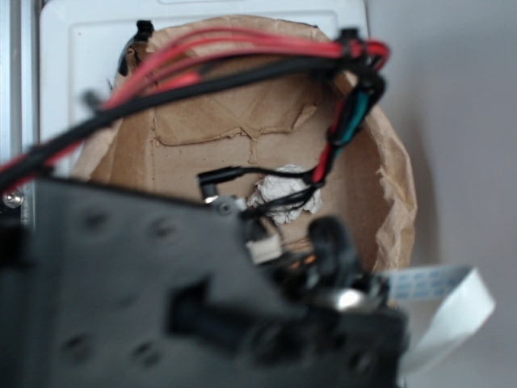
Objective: Grab the carrot.
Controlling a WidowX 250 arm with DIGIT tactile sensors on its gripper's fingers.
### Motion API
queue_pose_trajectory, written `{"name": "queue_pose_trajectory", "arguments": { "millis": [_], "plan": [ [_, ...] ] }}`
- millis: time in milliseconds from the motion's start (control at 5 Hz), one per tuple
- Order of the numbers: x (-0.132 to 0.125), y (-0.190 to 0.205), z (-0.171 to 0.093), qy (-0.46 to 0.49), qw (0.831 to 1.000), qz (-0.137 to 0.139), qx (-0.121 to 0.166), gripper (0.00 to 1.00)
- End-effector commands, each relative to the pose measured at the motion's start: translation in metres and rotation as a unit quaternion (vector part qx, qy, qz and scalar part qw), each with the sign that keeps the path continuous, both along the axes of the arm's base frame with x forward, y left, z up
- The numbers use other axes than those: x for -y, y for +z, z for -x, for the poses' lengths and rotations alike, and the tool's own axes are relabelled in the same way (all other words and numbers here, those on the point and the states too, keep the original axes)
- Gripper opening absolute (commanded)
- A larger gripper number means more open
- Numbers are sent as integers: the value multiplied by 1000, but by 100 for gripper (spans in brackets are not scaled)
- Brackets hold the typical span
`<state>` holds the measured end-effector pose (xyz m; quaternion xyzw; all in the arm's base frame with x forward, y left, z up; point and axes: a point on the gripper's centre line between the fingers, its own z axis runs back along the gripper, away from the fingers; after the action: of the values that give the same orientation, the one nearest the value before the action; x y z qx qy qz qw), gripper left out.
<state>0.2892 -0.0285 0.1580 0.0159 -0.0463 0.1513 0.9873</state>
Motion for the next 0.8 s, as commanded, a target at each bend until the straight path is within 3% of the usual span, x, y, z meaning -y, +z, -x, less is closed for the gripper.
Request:
{"name": "queue_pose_trajectory", "arguments": {
  "millis": [0, 200, 600],
  "plan": [
    [-62, 27, 6, -8, 993, 76, 86, 100],
    [-56, -11, 2, -2, 997, 63, 50, 100],
    [5, -55, 22, -94, 994, 59, -9, 100]
  ]
}}
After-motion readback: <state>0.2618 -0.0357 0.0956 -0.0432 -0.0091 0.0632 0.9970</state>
